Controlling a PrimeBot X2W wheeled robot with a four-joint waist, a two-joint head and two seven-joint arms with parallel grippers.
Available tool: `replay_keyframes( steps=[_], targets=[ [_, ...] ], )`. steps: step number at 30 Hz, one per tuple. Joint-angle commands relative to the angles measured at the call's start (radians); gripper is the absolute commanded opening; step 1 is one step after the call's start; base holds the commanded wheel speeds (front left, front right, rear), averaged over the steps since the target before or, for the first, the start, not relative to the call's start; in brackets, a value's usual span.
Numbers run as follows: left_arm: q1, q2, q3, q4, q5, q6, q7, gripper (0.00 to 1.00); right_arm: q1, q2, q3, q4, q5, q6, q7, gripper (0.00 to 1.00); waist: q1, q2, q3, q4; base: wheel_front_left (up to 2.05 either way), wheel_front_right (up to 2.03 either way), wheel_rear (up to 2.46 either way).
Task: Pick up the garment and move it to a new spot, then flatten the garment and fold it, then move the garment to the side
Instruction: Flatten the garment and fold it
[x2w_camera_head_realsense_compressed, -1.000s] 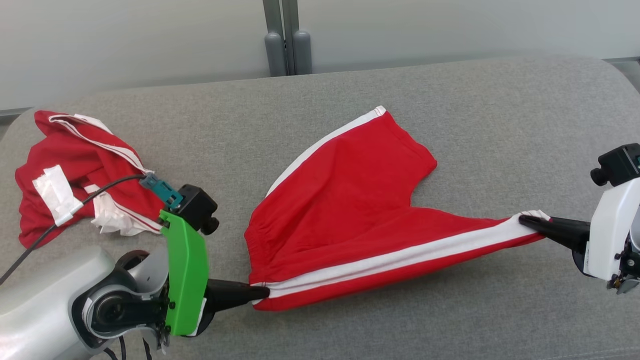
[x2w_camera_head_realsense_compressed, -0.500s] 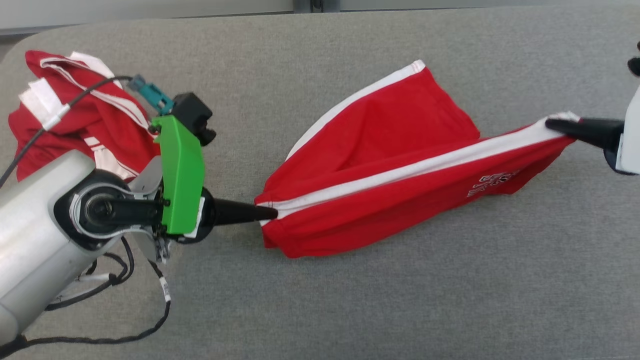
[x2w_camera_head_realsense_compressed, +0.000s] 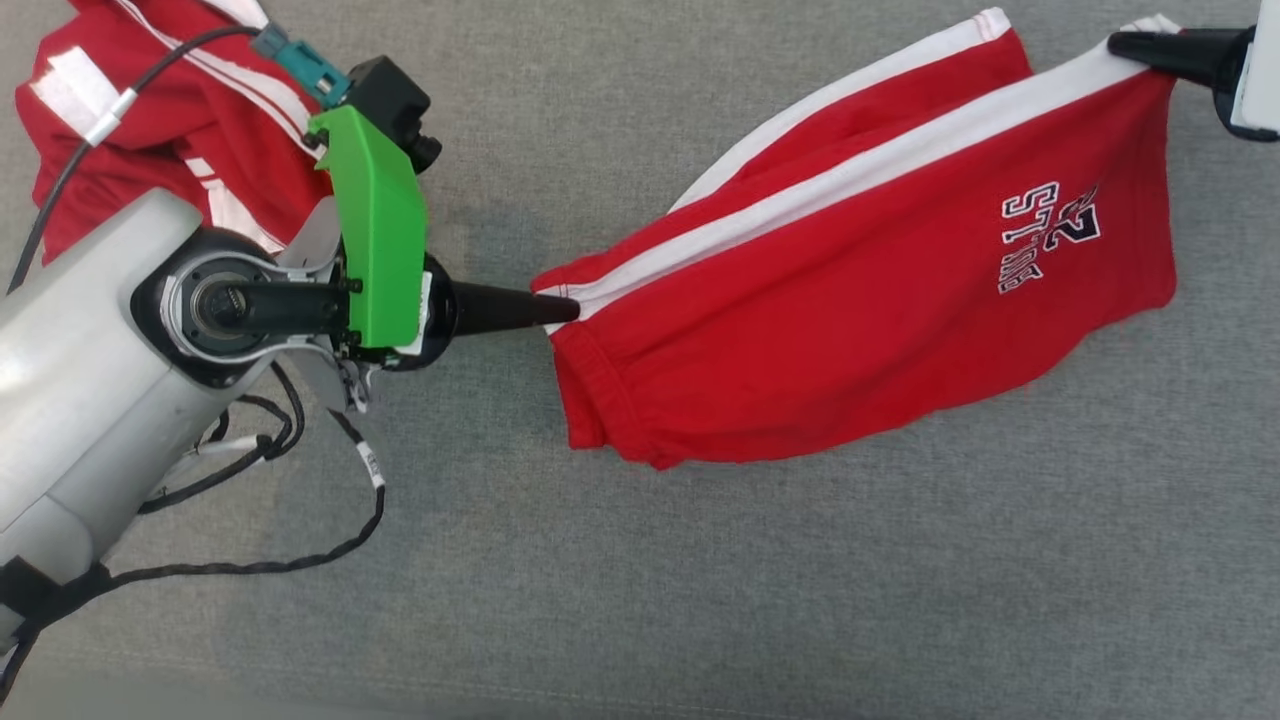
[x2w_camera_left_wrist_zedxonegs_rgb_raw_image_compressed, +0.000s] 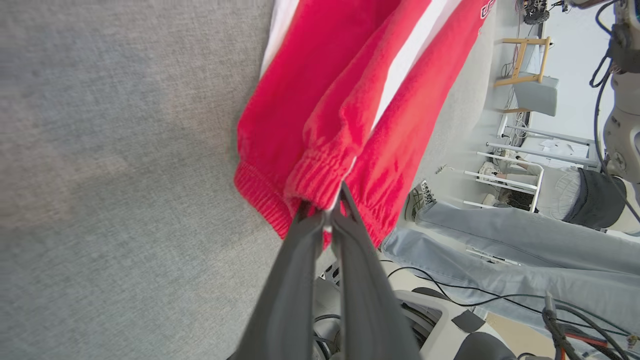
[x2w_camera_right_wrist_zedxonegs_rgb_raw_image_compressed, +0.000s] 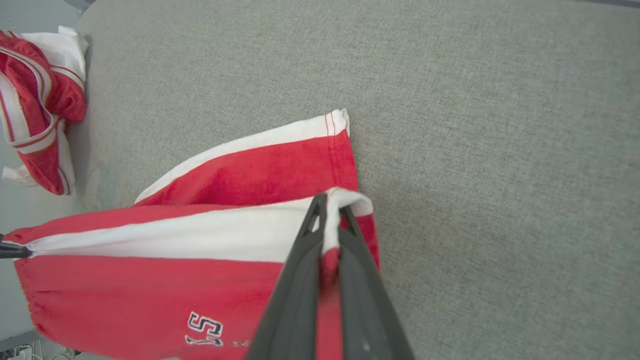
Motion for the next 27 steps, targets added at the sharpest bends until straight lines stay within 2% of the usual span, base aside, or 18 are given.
replay_keyframes(
  steps=[1,11,12,13,14,15,16,17,27],
  targets=[
    [-0.02,-0.011,0.009,0.015,0.005,-0.007,-0.001,0.0,-0.025,0.01,0.002,0.018,-0.018,0.0,0.003,0.0,0.0,0.0,0.065,0.058,0.0,0.0,0.0],
    [-0.042,-0.062,0.031,0.107,0.016,-0.028,-0.013,0.0,-0.088,0.076,0.017,0.109,-0.081,0.0,-0.036,0.0,0.0,0.0,0.103,0.078,0.0,0.0,0.0],
    [-0.042,-0.067,0.03,0.112,0.02,-0.03,-0.011,0.0,-0.089,0.084,0.018,0.113,-0.081,0.0,-0.043,0.05,0.0,0.0,0.105,0.078,0.0,0.0,0.0],
    [-0.043,-0.069,0.028,0.117,0.026,-0.031,-0.008,0.03,-0.088,0.089,0.02,0.116,-0.081,0.0,-0.047,0.04,0.0,0.0,0.105,0.078,0.0,0.0,0.0],
    [-0.043,-0.07,0.025,0.123,0.031,-0.033,-0.006,0.48,-0.084,0.094,0.022,0.117,-0.082,0.0,-0.051,0.07,0.0,0.0,0.104,0.076,0.0,0.0,0.0],
    [-0.04,-0.071,0.023,0.127,0.037,-0.034,-0.004,0.82,-0.08,0.099,0.025,0.115,-0.083,0.0,-0.058,0.26,0.0,0.0,0.1,0.074,0.0,0.0,0.0],
    [-0.037,-0.07,0.022,0.131,0.042,-0.034,-0.003,1.0,-0.076,0.105,0.027,0.113,-0.082,0.0,-0.065,0.48,0.0,0.0,0.096,0.07,0.0,0.0,0.0],
    [-0.035,-0.069,0.021,0.134,0.047,-0.035,-0.004,1.0,-0.07,0.11,0.03,0.109,-0.081,0.0,-0.073,1.0,0.0,0.0,0.091,0.068,0.0,0.0,0.0],
    [-0.003,-0.023,0.036,0.122,0.098,-0.039,-0.04,1.0,-0.004,0.115,0.039,0.06,-0.059,0.0,-0.201,1.0,0.0,0.0,-0.017,0.033,0.0,0.0,0.0]
  ],
)
